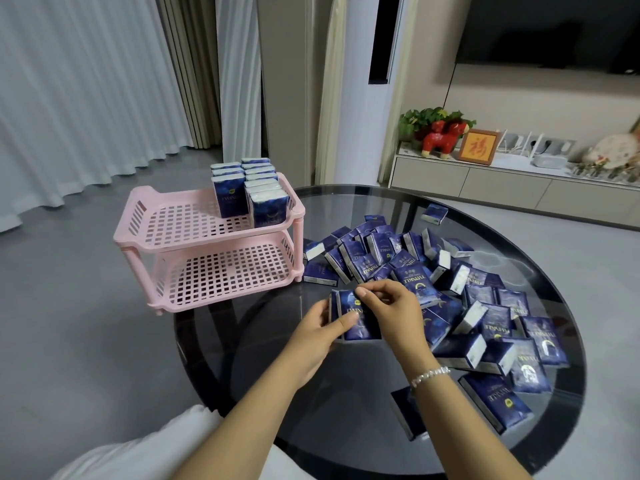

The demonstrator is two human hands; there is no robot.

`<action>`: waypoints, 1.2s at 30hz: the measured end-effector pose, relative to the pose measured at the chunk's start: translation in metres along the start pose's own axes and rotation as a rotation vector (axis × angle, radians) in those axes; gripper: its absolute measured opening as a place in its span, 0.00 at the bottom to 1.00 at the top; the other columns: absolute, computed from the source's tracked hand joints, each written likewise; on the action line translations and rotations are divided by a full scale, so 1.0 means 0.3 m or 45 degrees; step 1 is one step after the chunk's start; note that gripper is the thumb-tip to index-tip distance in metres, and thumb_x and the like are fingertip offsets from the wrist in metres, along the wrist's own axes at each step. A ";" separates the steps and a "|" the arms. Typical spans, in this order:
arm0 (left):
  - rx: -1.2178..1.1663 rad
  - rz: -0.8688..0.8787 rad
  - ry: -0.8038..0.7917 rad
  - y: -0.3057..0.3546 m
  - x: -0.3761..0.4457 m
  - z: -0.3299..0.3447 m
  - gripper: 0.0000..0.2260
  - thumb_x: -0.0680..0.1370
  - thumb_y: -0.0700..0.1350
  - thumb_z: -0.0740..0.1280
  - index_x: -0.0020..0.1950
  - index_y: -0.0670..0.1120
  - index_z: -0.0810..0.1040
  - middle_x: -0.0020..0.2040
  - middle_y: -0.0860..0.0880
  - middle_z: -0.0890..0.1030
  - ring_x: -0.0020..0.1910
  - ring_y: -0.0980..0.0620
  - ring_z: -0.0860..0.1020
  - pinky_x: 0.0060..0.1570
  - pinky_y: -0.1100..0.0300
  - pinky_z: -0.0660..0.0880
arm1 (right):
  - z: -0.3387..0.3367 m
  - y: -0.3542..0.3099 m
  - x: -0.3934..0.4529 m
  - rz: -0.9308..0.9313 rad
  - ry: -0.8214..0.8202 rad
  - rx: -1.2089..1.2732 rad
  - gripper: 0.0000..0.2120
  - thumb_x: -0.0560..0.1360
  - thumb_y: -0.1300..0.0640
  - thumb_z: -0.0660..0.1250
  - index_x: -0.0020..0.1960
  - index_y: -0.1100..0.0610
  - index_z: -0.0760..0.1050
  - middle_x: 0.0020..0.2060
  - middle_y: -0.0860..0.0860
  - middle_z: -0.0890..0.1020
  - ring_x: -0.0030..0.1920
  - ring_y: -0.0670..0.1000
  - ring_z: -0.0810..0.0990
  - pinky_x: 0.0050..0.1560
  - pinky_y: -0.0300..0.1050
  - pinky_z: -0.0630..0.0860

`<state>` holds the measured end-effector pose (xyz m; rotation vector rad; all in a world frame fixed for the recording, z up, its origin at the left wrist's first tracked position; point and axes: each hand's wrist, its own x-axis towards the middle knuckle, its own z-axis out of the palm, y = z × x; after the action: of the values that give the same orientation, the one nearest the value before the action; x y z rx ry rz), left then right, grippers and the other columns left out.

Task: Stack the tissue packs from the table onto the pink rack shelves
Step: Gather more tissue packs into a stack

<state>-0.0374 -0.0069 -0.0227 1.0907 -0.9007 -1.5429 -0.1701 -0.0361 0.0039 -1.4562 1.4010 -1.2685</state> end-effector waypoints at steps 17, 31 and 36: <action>0.046 0.091 0.174 0.015 0.077 0.065 0.09 0.77 0.42 0.68 0.56 0.48 0.79 0.55 0.47 0.83 0.58 0.47 0.80 0.65 0.44 0.72 | -0.166 -0.028 0.076 -0.271 0.290 -0.732 0.16 0.74 0.54 0.69 0.60 0.56 0.77 0.54 0.53 0.78 0.57 0.55 0.73 0.56 0.42 0.68; 0.016 0.084 0.208 -0.009 0.085 0.092 0.09 0.77 0.39 0.67 0.57 0.46 0.79 0.55 0.45 0.83 0.57 0.46 0.80 0.64 0.44 0.72 | -0.223 0.031 0.119 0.192 -0.045 -0.938 0.26 0.71 0.45 0.70 0.63 0.56 0.70 0.57 0.54 0.80 0.60 0.60 0.74 0.57 0.52 0.72; -0.018 0.098 0.168 -0.002 0.066 0.066 0.13 0.78 0.38 0.66 0.62 0.43 0.76 0.56 0.45 0.83 0.53 0.49 0.82 0.54 0.53 0.79 | -0.219 0.013 0.111 0.106 0.024 -0.480 0.22 0.70 0.56 0.73 0.62 0.52 0.72 0.58 0.53 0.78 0.58 0.52 0.76 0.48 0.41 0.69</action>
<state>-0.0582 -0.0256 -0.0212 1.1212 -0.8310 -1.3954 -0.2372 -0.0614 0.0209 -1.6126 1.7645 -1.0040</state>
